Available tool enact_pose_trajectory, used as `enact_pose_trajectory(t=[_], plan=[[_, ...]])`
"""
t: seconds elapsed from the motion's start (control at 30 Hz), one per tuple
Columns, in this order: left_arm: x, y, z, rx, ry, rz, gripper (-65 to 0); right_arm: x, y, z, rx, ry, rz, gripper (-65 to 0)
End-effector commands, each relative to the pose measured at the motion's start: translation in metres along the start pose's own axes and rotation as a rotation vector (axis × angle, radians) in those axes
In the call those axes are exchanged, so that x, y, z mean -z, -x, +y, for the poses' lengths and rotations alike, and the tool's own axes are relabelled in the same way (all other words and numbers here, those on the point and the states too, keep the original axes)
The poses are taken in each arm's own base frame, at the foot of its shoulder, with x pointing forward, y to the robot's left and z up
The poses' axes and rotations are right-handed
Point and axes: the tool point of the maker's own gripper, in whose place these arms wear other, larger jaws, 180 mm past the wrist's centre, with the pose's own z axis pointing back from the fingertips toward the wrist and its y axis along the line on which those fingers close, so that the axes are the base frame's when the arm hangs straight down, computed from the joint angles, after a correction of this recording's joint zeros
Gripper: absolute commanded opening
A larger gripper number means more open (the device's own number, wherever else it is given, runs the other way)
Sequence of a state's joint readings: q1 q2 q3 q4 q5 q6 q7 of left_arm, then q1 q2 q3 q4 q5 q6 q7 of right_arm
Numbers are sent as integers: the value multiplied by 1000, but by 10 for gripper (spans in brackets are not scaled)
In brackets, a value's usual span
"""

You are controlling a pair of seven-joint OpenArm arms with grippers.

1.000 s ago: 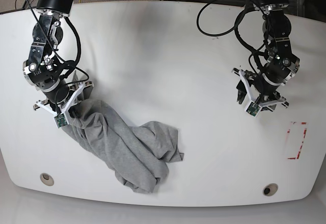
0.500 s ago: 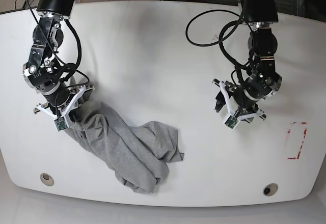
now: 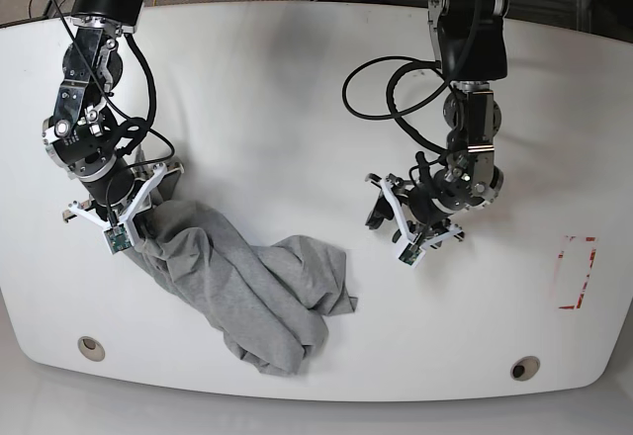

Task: Fold the T-shirt properly
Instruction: 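Lift the shirt with the right gripper and swing it toward the left gripper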

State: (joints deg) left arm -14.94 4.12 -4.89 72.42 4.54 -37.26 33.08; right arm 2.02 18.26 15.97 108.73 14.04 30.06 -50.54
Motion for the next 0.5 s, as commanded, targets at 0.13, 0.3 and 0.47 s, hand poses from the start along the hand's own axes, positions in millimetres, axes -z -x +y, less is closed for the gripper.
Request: enact_pose_trajectory(t=[0.13,0.3,0.47], plan=[[23,-36,-21,-65,77,-138,-351,-9,-29,11,-56,-20,-89,-621],[35,-43,-37,-112,123,-185,-351,-12,-35,36,-101,-76,-107,-621],[34,-46,-36,-117,122,-199,-354,-14,-44,63,-150,-152,-153,-621]])
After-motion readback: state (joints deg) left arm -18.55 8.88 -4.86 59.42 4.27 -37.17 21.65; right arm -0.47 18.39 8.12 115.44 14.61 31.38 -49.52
